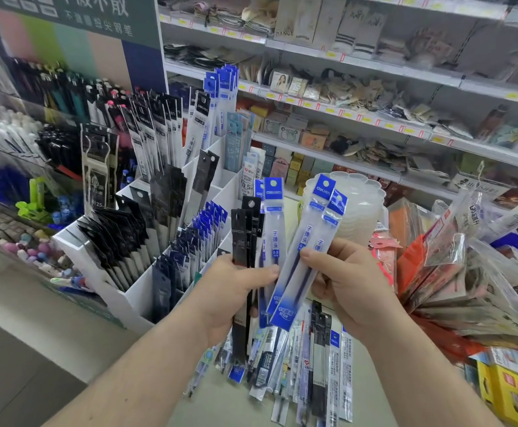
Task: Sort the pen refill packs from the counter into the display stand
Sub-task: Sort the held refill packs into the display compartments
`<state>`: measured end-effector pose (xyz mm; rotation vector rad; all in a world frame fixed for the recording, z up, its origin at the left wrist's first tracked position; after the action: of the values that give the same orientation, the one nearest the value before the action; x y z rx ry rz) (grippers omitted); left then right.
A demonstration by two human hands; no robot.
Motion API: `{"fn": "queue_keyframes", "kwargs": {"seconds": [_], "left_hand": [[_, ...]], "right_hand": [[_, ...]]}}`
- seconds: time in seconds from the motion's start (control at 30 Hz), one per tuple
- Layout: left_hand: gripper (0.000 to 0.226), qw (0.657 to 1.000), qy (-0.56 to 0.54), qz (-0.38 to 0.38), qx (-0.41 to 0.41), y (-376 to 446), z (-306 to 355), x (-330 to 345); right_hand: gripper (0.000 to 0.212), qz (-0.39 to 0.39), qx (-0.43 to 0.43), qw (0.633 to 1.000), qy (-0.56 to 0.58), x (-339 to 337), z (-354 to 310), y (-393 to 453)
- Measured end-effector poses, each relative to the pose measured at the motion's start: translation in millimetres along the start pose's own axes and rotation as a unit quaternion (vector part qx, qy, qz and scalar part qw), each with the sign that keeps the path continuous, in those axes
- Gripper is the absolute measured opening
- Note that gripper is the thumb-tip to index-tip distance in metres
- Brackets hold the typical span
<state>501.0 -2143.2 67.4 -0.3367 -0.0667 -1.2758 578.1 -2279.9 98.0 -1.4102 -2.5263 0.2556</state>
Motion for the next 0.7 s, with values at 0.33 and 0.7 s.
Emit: {"fn": "queue_keyframes", "kwargs": {"seconds": [0.33, 0.7], "left_hand": [[0.069, 0.999, 0.033, -0.005, -0.015, -2, -3, -4], [0.017, 0.990, 0.116, -0.066, 0.038, -6, 8, -8]], "right_hand": [[0.017, -0.006, -0.005, 1.000, -0.005, 10, -6, -1], [0.015, -0.046, -0.015, 0.987, -0.154, 31, -15, -2]]}}
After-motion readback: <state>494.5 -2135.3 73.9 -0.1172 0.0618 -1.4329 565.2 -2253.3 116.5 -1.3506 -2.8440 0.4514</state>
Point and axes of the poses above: each hand's wrist, its own y-axis towards the middle knuckle, its own x-axis out of the palm, z = x × y, the point moved 6 cm from there along y, towards the middle knuckle, and after that the axes turned 6 degrees about x, right-handed, at the moved point
